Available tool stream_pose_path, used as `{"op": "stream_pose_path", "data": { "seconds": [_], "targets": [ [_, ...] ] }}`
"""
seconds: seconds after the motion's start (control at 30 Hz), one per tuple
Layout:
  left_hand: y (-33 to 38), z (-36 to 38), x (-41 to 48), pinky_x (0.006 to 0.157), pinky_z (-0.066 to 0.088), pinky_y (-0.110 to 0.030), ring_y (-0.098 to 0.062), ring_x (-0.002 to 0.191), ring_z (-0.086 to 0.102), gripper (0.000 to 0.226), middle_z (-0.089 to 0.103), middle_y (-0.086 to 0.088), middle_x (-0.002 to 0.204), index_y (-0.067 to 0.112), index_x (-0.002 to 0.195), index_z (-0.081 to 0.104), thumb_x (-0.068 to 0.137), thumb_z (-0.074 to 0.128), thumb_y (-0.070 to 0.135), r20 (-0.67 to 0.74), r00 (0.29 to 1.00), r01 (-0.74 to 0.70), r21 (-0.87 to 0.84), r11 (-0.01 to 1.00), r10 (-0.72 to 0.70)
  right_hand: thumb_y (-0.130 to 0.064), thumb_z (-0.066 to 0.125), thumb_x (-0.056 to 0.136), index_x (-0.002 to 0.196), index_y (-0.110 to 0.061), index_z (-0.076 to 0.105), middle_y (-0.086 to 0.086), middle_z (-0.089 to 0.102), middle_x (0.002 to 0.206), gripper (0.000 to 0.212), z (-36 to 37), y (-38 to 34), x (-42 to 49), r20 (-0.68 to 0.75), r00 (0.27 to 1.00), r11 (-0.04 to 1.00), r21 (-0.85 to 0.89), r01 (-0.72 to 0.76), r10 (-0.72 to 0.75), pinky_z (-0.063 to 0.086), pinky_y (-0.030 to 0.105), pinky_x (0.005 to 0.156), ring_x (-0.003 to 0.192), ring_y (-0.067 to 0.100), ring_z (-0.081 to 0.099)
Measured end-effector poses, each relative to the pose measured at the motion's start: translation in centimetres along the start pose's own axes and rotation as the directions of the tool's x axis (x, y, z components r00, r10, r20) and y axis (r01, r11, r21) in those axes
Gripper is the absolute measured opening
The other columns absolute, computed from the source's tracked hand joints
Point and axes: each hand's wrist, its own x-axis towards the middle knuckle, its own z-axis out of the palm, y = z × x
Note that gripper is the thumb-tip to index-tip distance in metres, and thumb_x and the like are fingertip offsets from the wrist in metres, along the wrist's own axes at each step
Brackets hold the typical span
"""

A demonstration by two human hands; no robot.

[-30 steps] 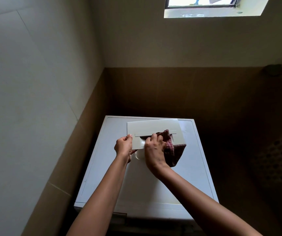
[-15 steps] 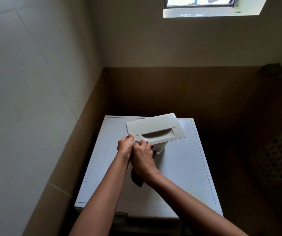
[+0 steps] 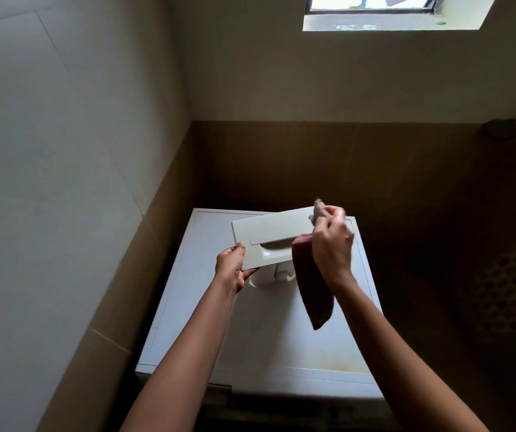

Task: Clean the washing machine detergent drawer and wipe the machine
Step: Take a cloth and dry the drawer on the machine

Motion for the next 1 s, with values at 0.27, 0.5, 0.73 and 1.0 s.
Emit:
{"op": "stream_pose_path", "data": {
  "seconds": [0.27, 0.5, 0.73, 1.0],
  "targets": [
    [0.1, 0.0, 0.3, 0.075, 0.053, -0.043, -0.027, 0.093, 0.060, 0.027, 0.061, -0.019, 0.108, 0.004, 0.123, 0.050, 0.101, 0.047, 0.018, 0.026, 1.000, -0.012, 0.020, 1.000, 0.011, -0.028, 0.064, 0.078, 0.141, 0.007, 0.035, 0.025, 0.040, 0.143, 0.078, 5.5, 6.8, -3.9, 0.619, 0.767, 0.620, -0.539, 0.570, -0.166, 0.024, 0.045, 0.114, 0.136, 0.037, 0.035],
    [-0.6, 0.3, 0.7, 0.071, 0.055, -0.039, -0.026, 0.091, 0.062, 0.020, 0.063, -0.018, 0.107, 0.007, 0.115, 0.056, 0.099, 0.051, 0.019, 0.001, 0.999, -0.035, 0.001, 0.999, 0.035, -0.010, 0.042, 0.074, 0.099, 0.002, 0.070, 0.019, 0.071, 0.095, 0.040, 7.6, 6.1, -4.0, 0.566, 0.735, 0.412, -0.609, 0.678, -0.374, 0.056, 0.041, 0.083, 0.089, 0.030, 0.070],
    [-0.3, -0.1, 1.8, 0.083, 0.056, -0.048, -0.032, 0.106, 0.063, 0.010, 0.063, -0.017, 0.117, 0.011, 0.095, 0.057, 0.096, 0.055, 0.021, -0.052, 0.997, -0.046, 0.060, 0.997, 0.049, -0.015, 0.042, 0.080, 0.109, 0.000, 0.069, 0.014, 0.071, 0.107, 0.042, 6.5, 8.3, -3.2, 0.542, 0.606, 0.422, -0.435, 0.795, -0.582, 0.053, 0.037, 0.090, 0.099, 0.026, 0.068],
    [-0.3, -0.3, 2.1, 0.081, 0.058, -0.047, -0.032, 0.102, 0.065, 0.018, 0.063, -0.020, 0.115, 0.009, 0.107, 0.052, 0.097, 0.055, 0.024, -0.036, 0.999, -0.030, 0.114, 0.993, 0.034, -0.013, 0.066, 0.081, 0.120, -0.007, 0.065, 0.008, 0.065, 0.123, 0.039, 1.1, 13.0, 1.2, 0.457, 0.614, 0.405, -0.478, 0.780, -0.643, 0.037, 0.033, 0.105, 0.115, 0.021, 0.061]
  ]
}}
